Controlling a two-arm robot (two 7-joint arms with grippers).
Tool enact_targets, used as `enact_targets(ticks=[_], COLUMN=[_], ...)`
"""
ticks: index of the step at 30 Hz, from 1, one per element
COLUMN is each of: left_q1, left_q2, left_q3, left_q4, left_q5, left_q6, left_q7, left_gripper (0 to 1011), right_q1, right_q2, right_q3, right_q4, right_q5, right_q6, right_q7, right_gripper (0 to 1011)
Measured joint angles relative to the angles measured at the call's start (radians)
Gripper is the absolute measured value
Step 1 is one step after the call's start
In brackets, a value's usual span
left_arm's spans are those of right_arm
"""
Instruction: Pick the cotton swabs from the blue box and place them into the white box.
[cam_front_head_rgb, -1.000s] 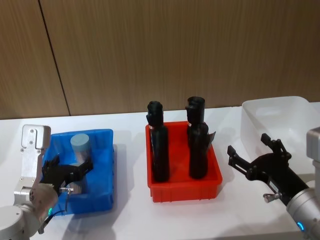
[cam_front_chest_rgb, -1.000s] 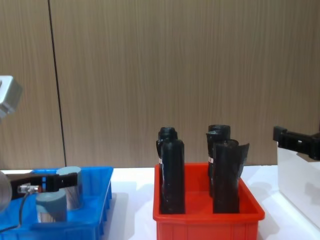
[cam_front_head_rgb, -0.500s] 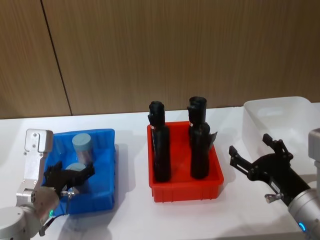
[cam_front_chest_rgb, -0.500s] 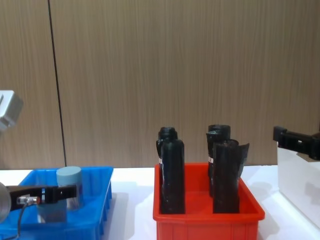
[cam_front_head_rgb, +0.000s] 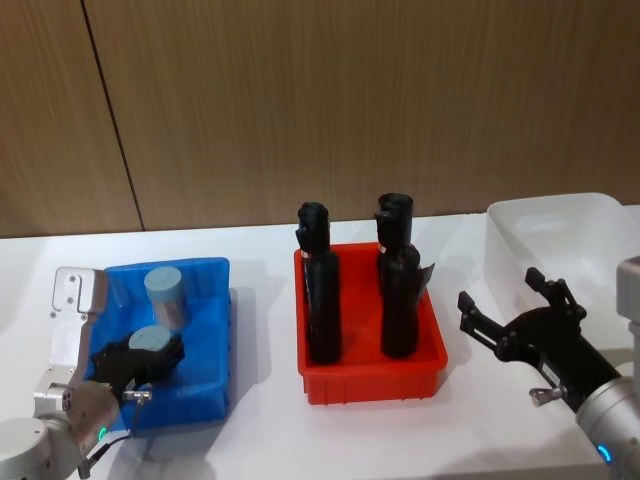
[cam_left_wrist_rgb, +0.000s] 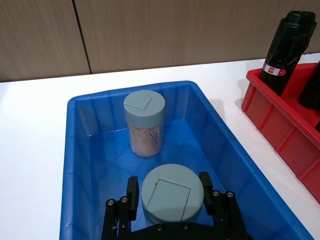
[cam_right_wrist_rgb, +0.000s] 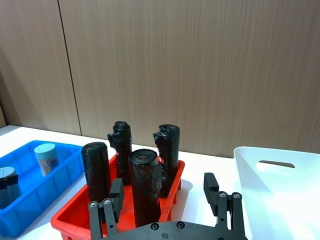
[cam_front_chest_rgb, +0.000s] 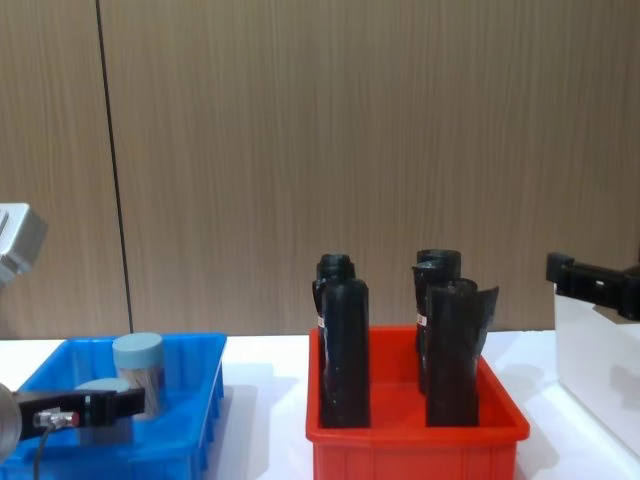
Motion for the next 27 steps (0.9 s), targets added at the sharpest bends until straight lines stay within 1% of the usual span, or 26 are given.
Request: enact_targets(ticks=[1, 2, 3, 5, 10, 14, 15, 20, 21, 27], left_q1=[-0.001, -0.001, -0.001, -0.001, 0.003, 0.013, 0.013, 0.024, 0.027, 0.03], left_q2=[-0.001, -0.001, -0.001, -0.001, 0.002, 0.009, 0.009, 0.019, 0.023, 0.032], left_q3=[0.0, 0.0, 0.0, 0.0, 0.0, 0.0, 0.0, -0.001, -0.002, -0.004], left_q4=[0.004, 0.005, 0.005, 0.006, -0.012, -0.053, -0.053, -0.118, -0.142, -0.212], left_q5=[0.0, 0.001, 0.002, 0.005, 0.027, 0.056, 0.056, 0.09, 0.099, 0.123], left_q6=[-0.001, -0.001, -0.002, -0.003, -0.008, -0.016, -0.016, -0.022, -0.022, -0.016], left_q7=[-0.004, -0.004, -0.006, -0.007, -0.008, -0.007, -0.007, -0.006, -0.008, -0.034], left_gripper=[735, 735, 702, 669, 669, 669, 669, 669, 669, 669], right_q1=[0.0, 0.0, 0.0, 0.0, 0.0, 0.0, 0.0, 0.0, 0.0, 0.0], right_q2=[0.0, 0.0, 0.0, 0.0, 0.0, 0.0, 0.0, 0.0, 0.0, 0.0], right_q3=[0.0, 0.0, 0.0, 0.0, 0.0, 0.0, 0.0, 0.0, 0.0, 0.0], right_q4=[0.0, 0.0, 0.0, 0.0, 0.0, 0.0, 0.0, 0.0, 0.0, 0.0], right_q5=[0.0, 0.0, 0.0, 0.0, 0.0, 0.0, 0.0, 0.0, 0.0, 0.0], right_q6=[0.0, 0.0, 0.0, 0.0, 0.0, 0.0, 0.0, 0.0, 0.0, 0.0], right_q7=[0.0, 0.0, 0.0, 0.0, 0.0, 0.0, 0.0, 0.0, 0.0, 0.0], right_gripper=[1003, 1003, 1003, 1003, 1003, 1003, 1003, 1003, 1003, 1003])
